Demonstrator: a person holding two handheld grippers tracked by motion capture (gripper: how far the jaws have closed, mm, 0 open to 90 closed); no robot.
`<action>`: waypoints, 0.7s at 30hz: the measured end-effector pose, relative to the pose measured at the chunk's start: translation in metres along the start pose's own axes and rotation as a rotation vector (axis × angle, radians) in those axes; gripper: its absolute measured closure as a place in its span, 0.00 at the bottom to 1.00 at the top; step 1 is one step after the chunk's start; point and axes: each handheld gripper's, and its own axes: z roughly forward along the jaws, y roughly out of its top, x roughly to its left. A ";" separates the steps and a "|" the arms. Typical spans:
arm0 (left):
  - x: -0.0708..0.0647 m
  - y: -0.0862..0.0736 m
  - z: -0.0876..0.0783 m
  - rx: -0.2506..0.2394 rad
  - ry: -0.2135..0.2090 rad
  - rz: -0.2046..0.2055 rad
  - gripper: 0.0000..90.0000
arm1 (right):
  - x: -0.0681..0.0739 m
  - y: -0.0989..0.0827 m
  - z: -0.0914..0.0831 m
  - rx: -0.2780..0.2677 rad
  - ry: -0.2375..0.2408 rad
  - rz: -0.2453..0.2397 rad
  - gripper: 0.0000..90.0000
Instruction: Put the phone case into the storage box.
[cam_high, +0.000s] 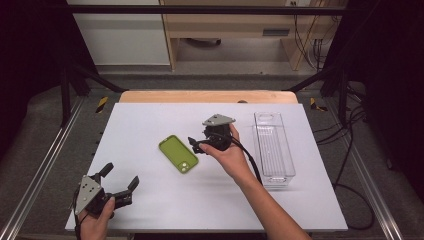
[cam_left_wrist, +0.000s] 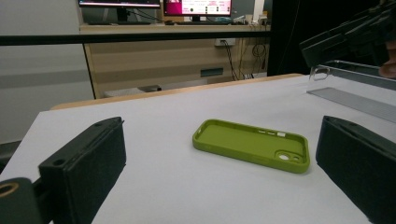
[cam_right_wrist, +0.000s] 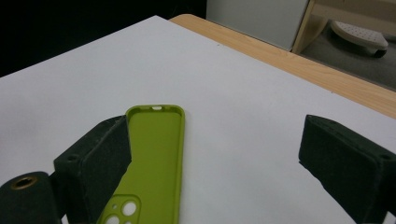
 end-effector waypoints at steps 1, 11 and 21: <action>0.000 0.000 0.000 0.001 0.000 0.003 0.02 | 0.000 0.001 0.005 0.000 0.001 0.004 0.13; -0.002 0.002 0.000 -0.001 -0.012 0.017 0.01 | 0.009 -0.006 0.027 0.117 0.008 -0.035 0.32; -0.002 0.002 0.000 -0.003 -0.015 0.017 0.02 | 0.020 -0.013 0.040 0.200 0.041 -0.082 0.78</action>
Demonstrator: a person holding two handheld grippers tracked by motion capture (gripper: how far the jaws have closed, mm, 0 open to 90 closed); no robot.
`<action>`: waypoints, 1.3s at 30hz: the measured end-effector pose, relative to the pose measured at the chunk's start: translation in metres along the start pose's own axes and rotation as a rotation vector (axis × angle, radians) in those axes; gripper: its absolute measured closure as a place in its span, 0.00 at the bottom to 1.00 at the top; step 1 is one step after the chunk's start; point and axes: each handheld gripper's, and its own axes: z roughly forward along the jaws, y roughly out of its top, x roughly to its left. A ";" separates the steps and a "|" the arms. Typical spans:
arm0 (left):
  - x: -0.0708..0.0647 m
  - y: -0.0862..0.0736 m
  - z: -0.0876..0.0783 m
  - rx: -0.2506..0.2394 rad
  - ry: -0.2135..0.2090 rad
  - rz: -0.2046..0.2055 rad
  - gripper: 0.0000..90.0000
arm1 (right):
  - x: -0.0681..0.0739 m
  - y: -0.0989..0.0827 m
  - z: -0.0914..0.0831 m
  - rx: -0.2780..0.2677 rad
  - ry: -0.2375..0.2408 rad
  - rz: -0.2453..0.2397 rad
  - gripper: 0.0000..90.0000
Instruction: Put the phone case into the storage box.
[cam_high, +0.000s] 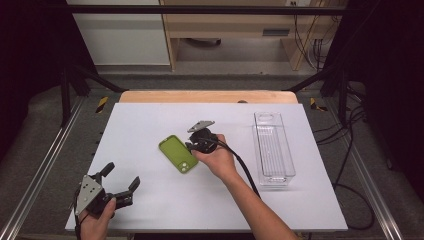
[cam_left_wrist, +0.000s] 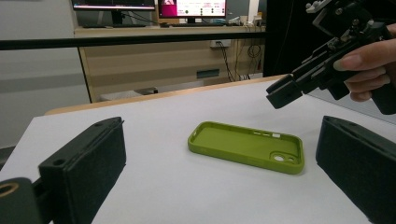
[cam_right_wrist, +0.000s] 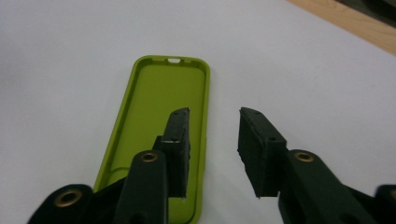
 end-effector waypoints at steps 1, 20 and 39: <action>0.000 0.000 0.000 0.000 0.000 0.000 0.01 | 0.000 0.000 0.000 0.000 0.000 0.000 0.78; -0.001 0.000 0.000 0.001 -0.006 0.000 0.01 | 0.020 -0.007 0.015 0.148 0.067 0.021 1.00; 0.001 0.001 -0.001 0.000 -0.003 0.007 0.01 | 0.033 -0.018 0.015 0.310 0.088 0.003 1.00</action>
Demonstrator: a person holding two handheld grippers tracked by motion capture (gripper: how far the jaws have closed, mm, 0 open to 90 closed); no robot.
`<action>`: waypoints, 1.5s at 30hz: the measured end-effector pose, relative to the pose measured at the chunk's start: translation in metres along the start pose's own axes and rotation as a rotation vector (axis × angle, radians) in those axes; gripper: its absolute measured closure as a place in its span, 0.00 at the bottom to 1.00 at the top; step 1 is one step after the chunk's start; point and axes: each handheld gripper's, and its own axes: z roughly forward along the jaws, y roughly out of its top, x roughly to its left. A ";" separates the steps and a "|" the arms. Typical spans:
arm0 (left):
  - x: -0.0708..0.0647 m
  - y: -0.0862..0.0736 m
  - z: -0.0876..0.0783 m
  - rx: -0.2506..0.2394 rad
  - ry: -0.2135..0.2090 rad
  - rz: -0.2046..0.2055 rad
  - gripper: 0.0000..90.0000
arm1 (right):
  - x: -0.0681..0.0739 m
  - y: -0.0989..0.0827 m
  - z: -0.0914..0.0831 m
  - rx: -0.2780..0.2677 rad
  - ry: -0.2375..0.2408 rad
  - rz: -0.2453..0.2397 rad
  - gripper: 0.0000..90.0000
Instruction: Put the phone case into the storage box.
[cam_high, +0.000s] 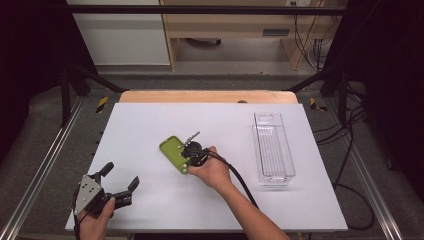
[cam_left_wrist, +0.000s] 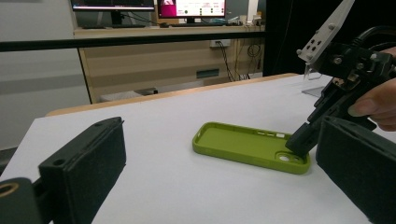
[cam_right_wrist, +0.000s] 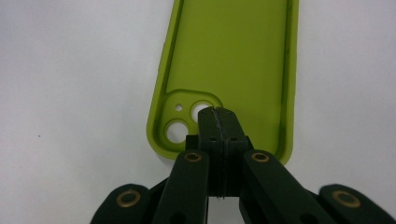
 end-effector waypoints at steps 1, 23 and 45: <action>0.000 0.000 0.000 0.000 -0.002 0.003 0.01 | 0.000 -0.001 -0.001 0.011 -0.003 -0.011 1.00; -0.003 -0.001 0.002 0.010 -0.014 0.009 0.01 | 0.005 -0.077 -0.047 0.006 0.016 0.014 1.00; -0.005 -0.001 0.002 0.015 -0.015 0.023 0.01 | 0.007 -0.117 -0.068 -0.369 -0.066 0.013 0.12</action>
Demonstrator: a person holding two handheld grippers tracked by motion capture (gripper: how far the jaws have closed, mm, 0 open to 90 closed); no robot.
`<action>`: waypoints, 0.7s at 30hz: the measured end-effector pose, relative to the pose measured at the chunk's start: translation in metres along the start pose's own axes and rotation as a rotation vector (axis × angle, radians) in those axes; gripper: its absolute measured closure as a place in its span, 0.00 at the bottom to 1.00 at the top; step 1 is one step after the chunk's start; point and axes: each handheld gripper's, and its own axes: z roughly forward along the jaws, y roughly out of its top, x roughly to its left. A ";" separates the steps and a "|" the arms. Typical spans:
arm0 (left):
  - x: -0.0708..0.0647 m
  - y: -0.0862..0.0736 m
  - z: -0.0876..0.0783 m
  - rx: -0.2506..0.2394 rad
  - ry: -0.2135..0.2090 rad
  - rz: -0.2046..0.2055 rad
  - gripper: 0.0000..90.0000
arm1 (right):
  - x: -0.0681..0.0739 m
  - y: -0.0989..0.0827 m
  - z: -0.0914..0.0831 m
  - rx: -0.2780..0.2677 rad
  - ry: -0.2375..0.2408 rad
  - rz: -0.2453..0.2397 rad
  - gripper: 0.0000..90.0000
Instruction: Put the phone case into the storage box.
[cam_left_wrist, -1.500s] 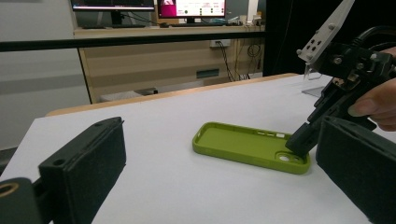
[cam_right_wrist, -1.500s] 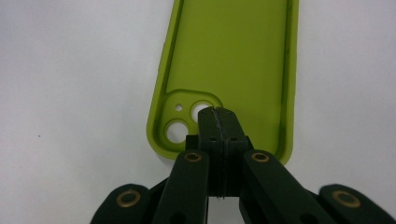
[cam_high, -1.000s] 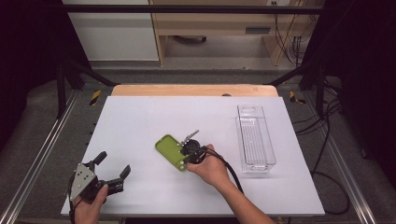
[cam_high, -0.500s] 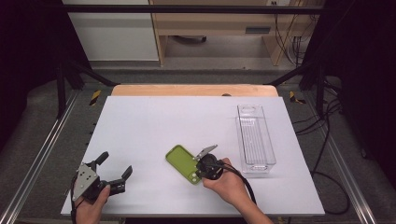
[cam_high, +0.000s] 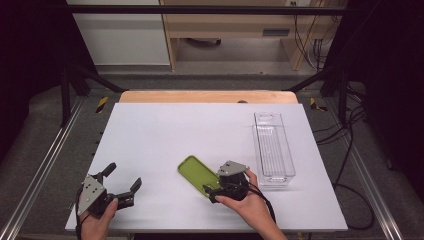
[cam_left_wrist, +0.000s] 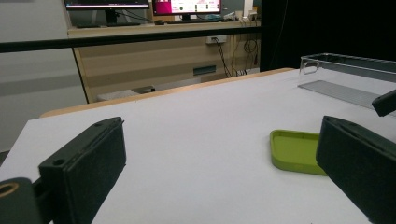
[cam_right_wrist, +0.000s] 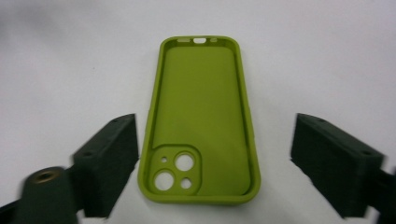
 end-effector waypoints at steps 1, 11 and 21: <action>0.000 0.000 0.000 -0.001 0.000 0.001 0.01 | 0.000 0.000 0.000 0.005 0.003 0.001 0.08; 0.000 0.000 -0.001 0.000 -0.003 0.003 0.01 | 0.001 -0.002 0.019 0.099 0.020 0.017 0.06; -0.001 0.000 0.001 0.004 -0.010 0.009 0.01 | 0.005 -0.003 0.032 0.175 0.027 0.004 0.07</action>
